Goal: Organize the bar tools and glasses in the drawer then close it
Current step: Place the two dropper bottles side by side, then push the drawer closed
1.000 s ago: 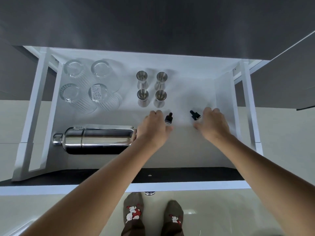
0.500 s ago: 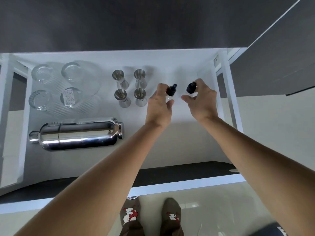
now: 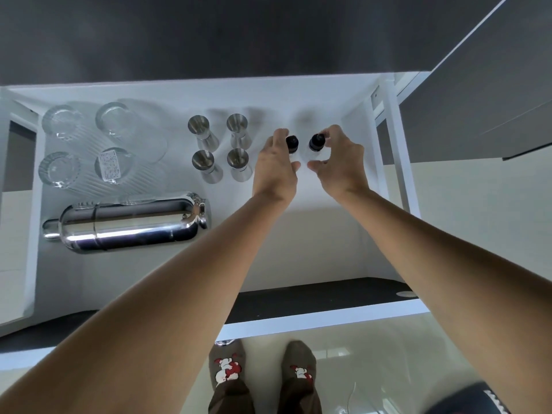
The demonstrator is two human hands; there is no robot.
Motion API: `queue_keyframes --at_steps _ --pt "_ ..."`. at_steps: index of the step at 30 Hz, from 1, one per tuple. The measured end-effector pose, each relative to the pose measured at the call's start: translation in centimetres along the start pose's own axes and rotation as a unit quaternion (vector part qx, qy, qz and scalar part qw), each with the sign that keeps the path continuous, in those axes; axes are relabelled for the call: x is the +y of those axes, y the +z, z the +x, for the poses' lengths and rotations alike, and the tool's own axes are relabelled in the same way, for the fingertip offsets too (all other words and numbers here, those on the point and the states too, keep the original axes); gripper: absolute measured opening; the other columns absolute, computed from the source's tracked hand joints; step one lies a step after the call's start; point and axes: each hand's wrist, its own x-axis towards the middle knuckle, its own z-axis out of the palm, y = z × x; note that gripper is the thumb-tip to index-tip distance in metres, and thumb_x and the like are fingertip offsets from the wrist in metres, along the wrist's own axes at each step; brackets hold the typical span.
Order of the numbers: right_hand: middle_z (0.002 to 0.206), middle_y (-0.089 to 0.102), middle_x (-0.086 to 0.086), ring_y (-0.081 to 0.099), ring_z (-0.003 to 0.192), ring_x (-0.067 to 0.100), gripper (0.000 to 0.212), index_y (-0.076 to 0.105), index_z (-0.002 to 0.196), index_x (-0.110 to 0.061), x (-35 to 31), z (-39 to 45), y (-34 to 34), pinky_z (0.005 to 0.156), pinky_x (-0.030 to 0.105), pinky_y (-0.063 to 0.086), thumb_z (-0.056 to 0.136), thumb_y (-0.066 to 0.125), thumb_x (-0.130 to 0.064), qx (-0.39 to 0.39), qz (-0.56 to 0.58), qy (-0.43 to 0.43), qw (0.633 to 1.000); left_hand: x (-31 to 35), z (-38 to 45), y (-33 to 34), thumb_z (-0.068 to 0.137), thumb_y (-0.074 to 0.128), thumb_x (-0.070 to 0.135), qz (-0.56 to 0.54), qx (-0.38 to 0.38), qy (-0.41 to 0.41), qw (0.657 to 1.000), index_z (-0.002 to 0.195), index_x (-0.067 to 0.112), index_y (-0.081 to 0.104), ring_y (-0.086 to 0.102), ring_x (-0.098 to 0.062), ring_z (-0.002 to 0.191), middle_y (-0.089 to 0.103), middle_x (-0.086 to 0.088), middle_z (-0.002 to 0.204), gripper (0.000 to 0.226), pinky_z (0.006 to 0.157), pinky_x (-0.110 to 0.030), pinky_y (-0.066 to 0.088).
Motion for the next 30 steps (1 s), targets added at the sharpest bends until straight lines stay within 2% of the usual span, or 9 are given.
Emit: queue_keyframes --at_steps 3,5,9,12,14,16,18,23,30 --pt "0.127 0.053 0.011 0.06 0.104 0.029 0.054 0.04 0.129 -0.014 0.3 -1.9 -0.8 0.08 0.028 0.046 0.082 0.067 -0.007 -0.007 -0.035 0.038 0.999 0.6 -2.2 -1.3 0.09 0.06 0.002 0.01 -0.015 -0.008 1.0 0.148 0.007 0.025 0.041 -0.022 0.135 0.04 -0.011 0.148 0.068 0.103 -0.016 0.025" --pt "0.128 0.051 0.011 0.059 0.107 0.03 0.056 0.038 0.13 -0.016 0.7 -4.0 -1.5 0.086 0.035 0.05 0.082 0.067 -0.011 -0.017 -0.047 0.058 0.997 0.6 -4.5 -2.7 0.09 0.061 0.005 0.024 -0.021 0.004 1.0 0.149 0.005 0.023 0.038 -0.023 0.137 0.037 -0.012 0.15 0.07 0.106 -0.014 0.016" --pt "0.126 0.054 0.012 0.058 0.107 0.028 0.046 0.047 0.126 -0.012 0.7 -9.2 -3.4 0.09 0.034 0.046 0.085 0.065 -0.02 -0.1 -0.089 0.088 0.987 -0.7 -10.2 -6.6 0.093 0.06 0.019 0.049 -0.045 0.024 0.998 0.143 0.006 0.037 0.048 -0.027 0.129 0.049 -0.013 0.14 0.057 0.104 -0.024 0.032" --pt "0.115 0.065 0.01 0.065 0.097 0.028 0.033 0.055 0.117 -0.013 -0.3 -13.8 -5.0 0.085 0.035 0.051 0.087 0.063 -0.025 -0.141 -0.112 0.095 0.979 -2.6 -14.9 -9.8 0.096 0.052 0.031 0.093 -0.03 0.025 0.995 0.133 0.006 0.05 0.057 -0.03 0.116 0.059 -0.013 0.126 0.045 0.099 -0.034 0.041" --pt "0.103 0.069 0.005 0.066 0.093 0.03 0.024 0.057 0.106 -0.016 -1.1 -17.0 -5.5 0.076 0.036 0.052 0.091 0.053 -0.034 -0.137 -0.166 0.064 0.974 -4.0 -18.3 -11.6 0.098 0.035 0.043 0.164 -0.016 0.023 0.986 0.125 0.008 0.056 0.055 -0.031 0.12 0.061 -0.011 0.124 0.049 0.102 -0.045 0.043" --pt "0.087 0.069 0.001 0.065 0.085 0.03 0.036 0.057 0.091 -0.018 -1.8 -19.9 -5.6 0.074 0.035 0.046 0.093 0.036 -0.047 -0.114 -0.22 0.023 0.968 -5.3 -21.4 -12.8 0.099 0.019 0.049 0.24 -0.015 0.005 0.971 0.117 0.013 0.062 0.048 -0.032 0.13 0.06 -0.009 0.128 0.059 0.109 -0.056 0.032" --pt "0.084 0.067 -0.001 0.062 0.086 0.027 0.049 0.059 0.087 -0.02 -1.8 -22.3 -5.2 0.084 0.037 0.04 0.09 0.028 -0.057 -0.101 -0.253 -0.026 0.962 -6.1 -23.8 -13.6 0.098 0.013 0.054 0.281 -0.047 -0.013 0.958 0.123 0.018 0.059 0.04 -0.031 0.137 0.054 -0.009 0.138 0.064 0.112 -0.061 0.02" --pt "0.131 0.053 0.011 0.044 0.125 0.034 0.06 0.056 0.112 -0.022 -0.8 -23.4 -4.2 0.106 0.049 0.024 0.094 0.011 -0.057 -0.136 -0.307 -0.065 0.94 -7.1 -25.0 -14.2 0.095 0.007 0.062 0.317 -0.099 -0.033 0.943 0.145 0.028 0.037 0.021 -0.033 0.145 0.033 -0.008 0.154 0.067 0.111 -0.063 0.017" --pt "0.153 0.03 0.015 0.024 0.141 0.037 0.058 0.037 0.14 -0.027 -1.0 -21.6 -3.4 0.114 0.054 0.019 0.094 0.016 -0.055 -0.13 -0.343 -0.071 0.928 -7.0 -23.4 -13.9 0.094 0.002 0.064 0.305 -0.056 -0.041 0.95 0.15 0.034 0.019 0.005 -0.031 0.149 0.014 -0.007 0.161 0.066 0.114 -0.062 0.009"
